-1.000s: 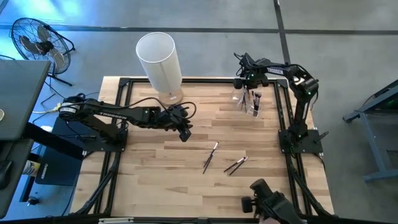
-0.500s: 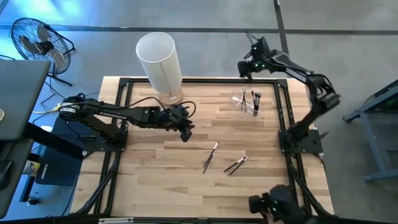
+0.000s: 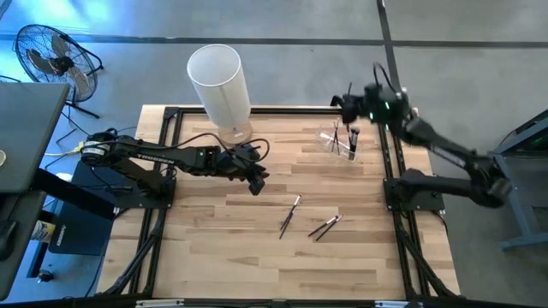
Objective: Put items in baskets/containers
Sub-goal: Put the blush brush into the transparent organizer
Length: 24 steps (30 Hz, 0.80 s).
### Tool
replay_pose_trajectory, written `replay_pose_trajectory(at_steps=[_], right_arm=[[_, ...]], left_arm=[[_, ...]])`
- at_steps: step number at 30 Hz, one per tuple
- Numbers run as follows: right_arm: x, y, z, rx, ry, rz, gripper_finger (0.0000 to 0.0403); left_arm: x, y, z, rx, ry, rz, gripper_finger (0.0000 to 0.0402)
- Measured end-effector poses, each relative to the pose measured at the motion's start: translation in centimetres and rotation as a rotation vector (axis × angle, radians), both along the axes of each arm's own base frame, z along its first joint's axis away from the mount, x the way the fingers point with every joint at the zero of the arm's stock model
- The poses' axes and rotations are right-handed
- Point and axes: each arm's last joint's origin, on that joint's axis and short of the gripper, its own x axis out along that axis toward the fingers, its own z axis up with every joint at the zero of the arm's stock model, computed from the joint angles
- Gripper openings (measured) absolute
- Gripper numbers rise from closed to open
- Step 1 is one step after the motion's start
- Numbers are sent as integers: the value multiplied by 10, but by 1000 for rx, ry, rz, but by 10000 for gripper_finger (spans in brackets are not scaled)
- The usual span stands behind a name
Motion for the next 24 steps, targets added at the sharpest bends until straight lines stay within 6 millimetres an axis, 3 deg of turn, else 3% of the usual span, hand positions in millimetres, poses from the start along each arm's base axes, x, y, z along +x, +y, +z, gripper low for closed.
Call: replay_pose_trajectory(at_steps=[4, 9, 16, 24], right_arm=[[-5, 35, -33, -220, -100, 134, 21], [-9, 56, -78, -393, -125, 120, 22], [-11, 62, -114, -350, -44, 53, 21], [-5, 58, -134, -274, 75, 65, 26]], left_arm=[[0, 0, 0, -12, -1, -11, 122], [0, 0, 1, -21, -6, -5, 122], [3, -1, 9, -14, -28, -28, 122], [3, -1, 9, -18, -28, -34, 122]])
